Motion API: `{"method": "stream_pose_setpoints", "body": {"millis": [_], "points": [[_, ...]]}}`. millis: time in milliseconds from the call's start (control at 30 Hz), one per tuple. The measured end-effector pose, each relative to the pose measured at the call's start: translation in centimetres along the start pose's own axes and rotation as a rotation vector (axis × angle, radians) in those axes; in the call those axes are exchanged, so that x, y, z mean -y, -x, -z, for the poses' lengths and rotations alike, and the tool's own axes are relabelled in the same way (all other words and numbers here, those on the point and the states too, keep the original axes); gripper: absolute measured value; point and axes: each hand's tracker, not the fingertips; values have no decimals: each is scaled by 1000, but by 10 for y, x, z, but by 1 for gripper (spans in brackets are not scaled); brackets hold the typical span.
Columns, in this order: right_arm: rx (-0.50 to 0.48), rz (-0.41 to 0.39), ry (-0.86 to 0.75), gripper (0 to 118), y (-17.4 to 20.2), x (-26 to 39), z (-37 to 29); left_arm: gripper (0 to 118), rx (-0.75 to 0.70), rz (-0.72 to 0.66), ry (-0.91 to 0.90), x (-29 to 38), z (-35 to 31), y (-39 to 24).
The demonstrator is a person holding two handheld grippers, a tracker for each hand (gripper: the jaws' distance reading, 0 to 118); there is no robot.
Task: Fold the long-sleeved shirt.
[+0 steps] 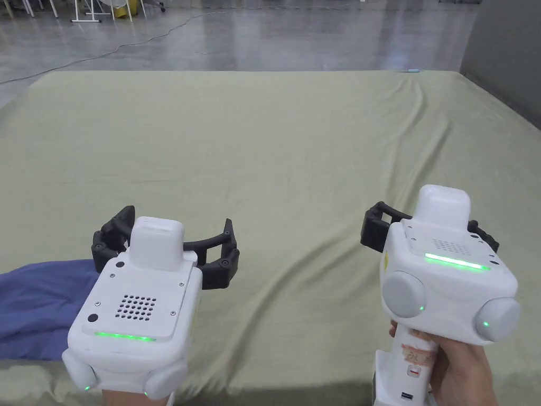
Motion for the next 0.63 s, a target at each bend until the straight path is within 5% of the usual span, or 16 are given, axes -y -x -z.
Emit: {"method": "stream_pose_setpoints", "body": {"millis": [267,333,400,500,633], "points": [[-58,-13,59,100,-11,-12,-10,117,-3,-9,2,0,2,1],[-209,86,-91,100,-22,-7,-10,117,1,-5,3,0,2,0],[-349,20,-206,100,-28,1,-1,117,1,8,-1,2,1,0],[-191,-126,-131,100,-23,9,4,117,0,9,0,2,1,0],[-277,-76,-224,100,-31,24,7,117,-10,3,-3,2,3,2]]}}
